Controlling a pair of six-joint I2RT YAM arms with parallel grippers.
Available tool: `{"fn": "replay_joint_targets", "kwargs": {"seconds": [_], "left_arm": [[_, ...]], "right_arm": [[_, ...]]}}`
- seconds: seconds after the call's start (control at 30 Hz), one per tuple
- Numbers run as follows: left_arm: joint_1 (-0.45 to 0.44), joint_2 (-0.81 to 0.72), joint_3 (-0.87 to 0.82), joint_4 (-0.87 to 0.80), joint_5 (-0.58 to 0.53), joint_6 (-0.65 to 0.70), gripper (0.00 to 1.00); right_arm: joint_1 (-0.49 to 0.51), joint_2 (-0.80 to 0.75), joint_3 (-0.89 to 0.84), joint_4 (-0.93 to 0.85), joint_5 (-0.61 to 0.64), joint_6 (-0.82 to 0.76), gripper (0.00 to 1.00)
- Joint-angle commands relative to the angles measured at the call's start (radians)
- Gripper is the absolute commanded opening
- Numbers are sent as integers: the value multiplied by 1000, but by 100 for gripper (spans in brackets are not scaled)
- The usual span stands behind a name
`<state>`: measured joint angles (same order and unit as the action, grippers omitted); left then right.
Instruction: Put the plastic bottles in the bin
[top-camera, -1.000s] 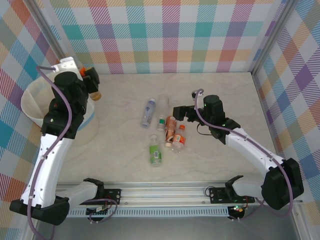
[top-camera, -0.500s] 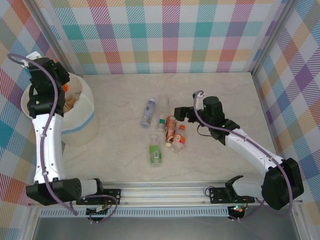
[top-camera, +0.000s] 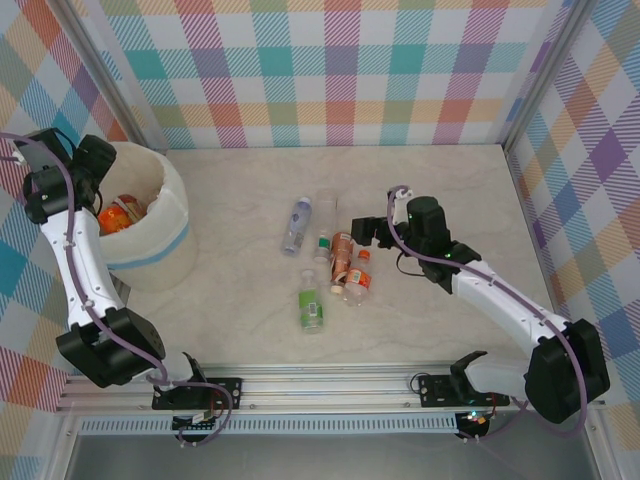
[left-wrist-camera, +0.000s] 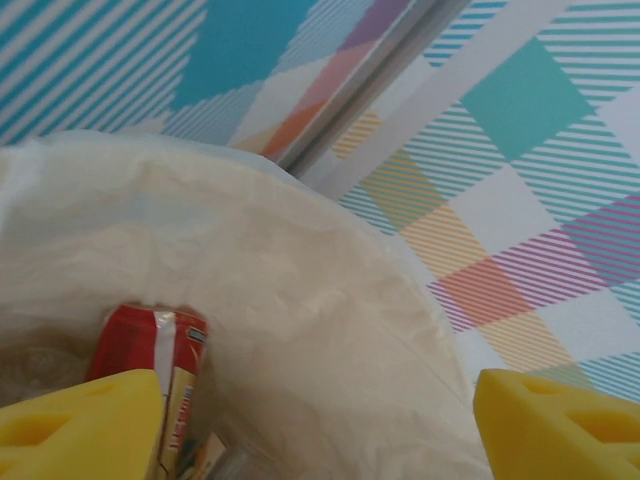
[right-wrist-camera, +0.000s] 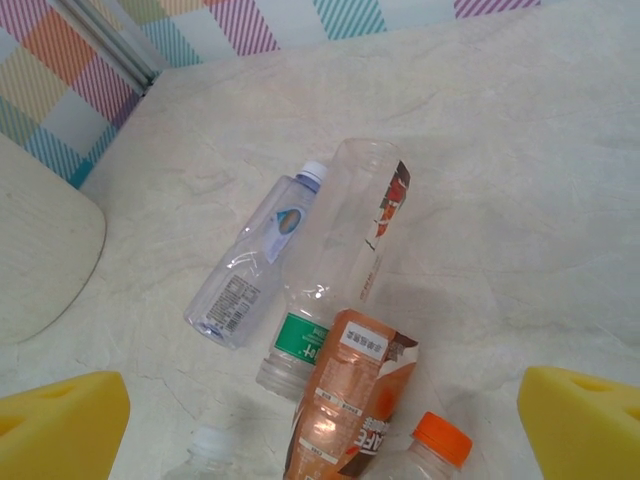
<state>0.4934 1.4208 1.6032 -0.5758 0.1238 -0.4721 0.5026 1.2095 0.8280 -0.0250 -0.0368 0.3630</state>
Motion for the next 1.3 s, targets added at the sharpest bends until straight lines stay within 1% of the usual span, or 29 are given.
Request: {"fn": "replay_joint_targets", "kwargs": {"seconds": [0.0,0.07,0.1,0.2,0.3,0.47,0.6,0.63,0.73,0.8,0.83,0.93,1.07,1.27], "left_arm": [[-29,-90,-19,-1,61,9,88],[-59,-126,-36,-4,57,16,92],[-79,-146,-48,-4,56,15,93],[-144,-210,-107,17,53,-4,96],[-230,-279,-186,62,50,-37,99],[-356,-356,-284,87,47,-61,100],[-452,-390,-339,77,45,-79,100],[-474,-397,-356,91,55,-100,100],[-520,-409,-420,177,129,-175,100],[-559,-402,-425,175,127,-174,100],[-576,-398,-417,154,109,-159,100],[-603,-388,-406,108,62,-126,100],[-609,-390,-421,110,63,-124,100],[-613,-382,-428,111,66,-126,100]], "right_arm": [[-6,23,-10,-94,38,77,100],[-6,42,-15,-161,84,151,100],[-5,54,-23,-190,86,184,100],[7,77,-50,-241,39,233,98],[47,77,-70,-279,11,270,98],[119,66,-123,-285,-8,339,98],[161,105,-134,-287,14,368,98],[168,122,-128,-288,23,371,98],[178,183,-100,-292,37,378,94],[181,226,-79,-298,39,379,89],[184,248,-71,-302,42,379,87],[191,282,-65,-315,92,396,79],[192,291,-84,-307,146,405,73],[192,304,-86,-270,170,299,63]]}}
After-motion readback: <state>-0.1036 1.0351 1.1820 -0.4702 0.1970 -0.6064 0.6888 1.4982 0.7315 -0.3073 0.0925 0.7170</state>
